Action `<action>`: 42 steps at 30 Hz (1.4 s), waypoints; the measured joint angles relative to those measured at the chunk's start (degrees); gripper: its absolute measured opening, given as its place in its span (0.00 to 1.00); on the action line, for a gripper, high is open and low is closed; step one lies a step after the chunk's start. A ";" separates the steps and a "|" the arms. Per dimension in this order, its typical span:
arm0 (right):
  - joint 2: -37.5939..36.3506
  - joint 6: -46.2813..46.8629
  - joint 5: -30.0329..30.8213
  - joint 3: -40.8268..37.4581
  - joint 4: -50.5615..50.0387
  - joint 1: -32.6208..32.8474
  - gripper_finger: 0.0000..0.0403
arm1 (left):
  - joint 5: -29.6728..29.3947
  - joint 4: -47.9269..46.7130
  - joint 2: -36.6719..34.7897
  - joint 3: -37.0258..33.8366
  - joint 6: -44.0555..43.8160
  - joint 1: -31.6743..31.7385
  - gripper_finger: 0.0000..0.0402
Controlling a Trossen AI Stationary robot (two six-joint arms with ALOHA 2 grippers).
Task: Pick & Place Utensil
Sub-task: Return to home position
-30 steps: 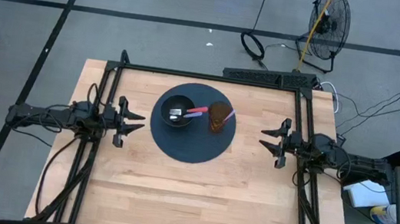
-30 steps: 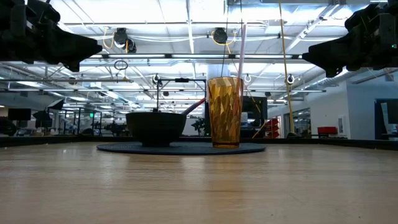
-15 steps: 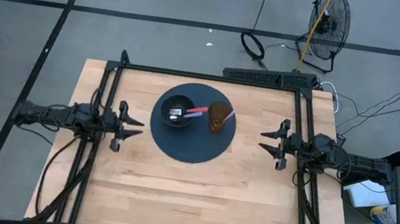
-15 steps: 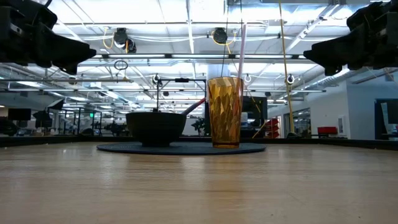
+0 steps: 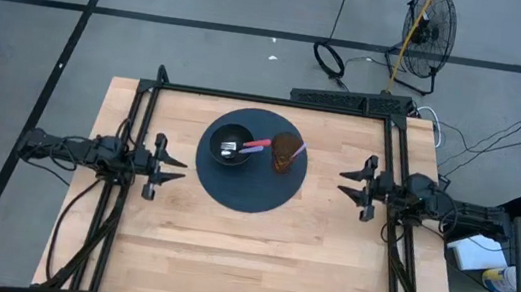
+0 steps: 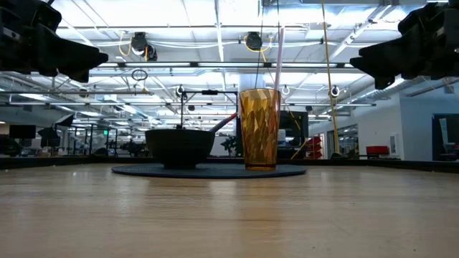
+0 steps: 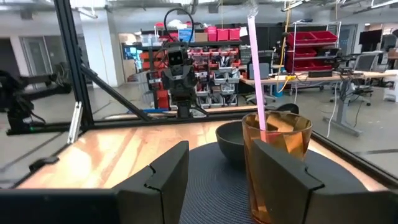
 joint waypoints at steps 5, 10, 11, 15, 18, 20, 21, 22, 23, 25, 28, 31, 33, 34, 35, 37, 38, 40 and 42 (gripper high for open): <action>0.40 1.56 0.06 -1.14 -0.99 0.85 0.43 | -0.02 0.04 0.00 -0.02 -0.04 -1.00 0.30; 0.27 -0.68 0.14 -1.14 2.21 2.17 0.42 | -0.04 0.07 0.00 -0.04 -0.69 -2.02 0.30; 0.31 -1.13 0.16 -1.14 2.25 2.40 0.42 | -0.04 0.05 0.02 -0.04 -1.09 -2.15 0.30; 0.31 -0.94 0.08 -1.12 2.22 2.67 0.42 | -0.07 -0.04 0.02 -0.04 -2.07 -2.31 0.30; 0.29 -0.62 0.08 -1.12 2.19 2.67 0.43 | -0.07 0.24 0.02 -0.07 -2.25 -2.31 0.30; 0.30 -0.62 0.08 -1.12 2.30 2.67 0.43 | -0.07 0.35 0.02 -0.09 -2.49 -2.31 0.30; 0.28 -0.62 0.08 -1.12 2.34 2.67 0.42 | -0.09 0.35 0.02 -0.09 -2.74 -2.31 0.30; 0.30 -0.62 0.08 -1.12 2.41 2.67 0.43 | -0.07 0.35 0.02 -0.09 -3.17 -2.31 0.30; 0.31 -0.62 0.08 -1.12 2.70 2.67 0.43 | -0.08 0.35 0.02 -0.09 -3.41 -2.31 0.30; 0.28 -0.55 0.08 -1.12 3.03 2.67 0.42 | -0.09 0.37 0.02 -0.09 -3.50 -2.31 0.30; 0.31 0.28 0.08 -1.12 2.95 2.67 0.43 | -0.09 0.37 0.02 -0.09 -3.69 -2.27 0.30; 0.31 0.28 0.08 -1.12 2.63 2.67 0.42 | -0.09 0.39 0.02 -0.09 -3.47 -2.27 0.30; 0.31 0.28 0.08 -1.12 2.64 2.67 0.42 | -0.09 0.39 0.02 -0.09 -3.45 -2.27 0.30; 0.31 0.28 0.08 -1.12 2.67 2.67 0.42 | -0.09 0.39 0.02 -0.09 -3.50 -2.27 0.30; 0.31 0.28 0.08 -1.12 2.67 2.67 0.43 | -0.09 0.41 0.02 -0.11 -3.48 -2.27 0.30; 0.31 0.28 0.08 -1.12 2.67 2.67 0.42 | -0.09 0.42 0.02 -0.11 -3.34 -2.27 0.30; 0.31 0.28 0.07 -1.12 2.67 2.67 0.43 | -0.09 0.42 0.02 -0.11 -3.30 -2.27 0.30; 0.31 0.28 0.08 -1.11 2.67 2.67 0.42 | -0.09 0.42 0.02 -0.11 -3.26 -2.27 0.30; 0.31 0.28 0.06 -1.12 2.67 2.67 0.43 | -0.09 0.44 0.02 -0.11 -3.27 -2.27 0.30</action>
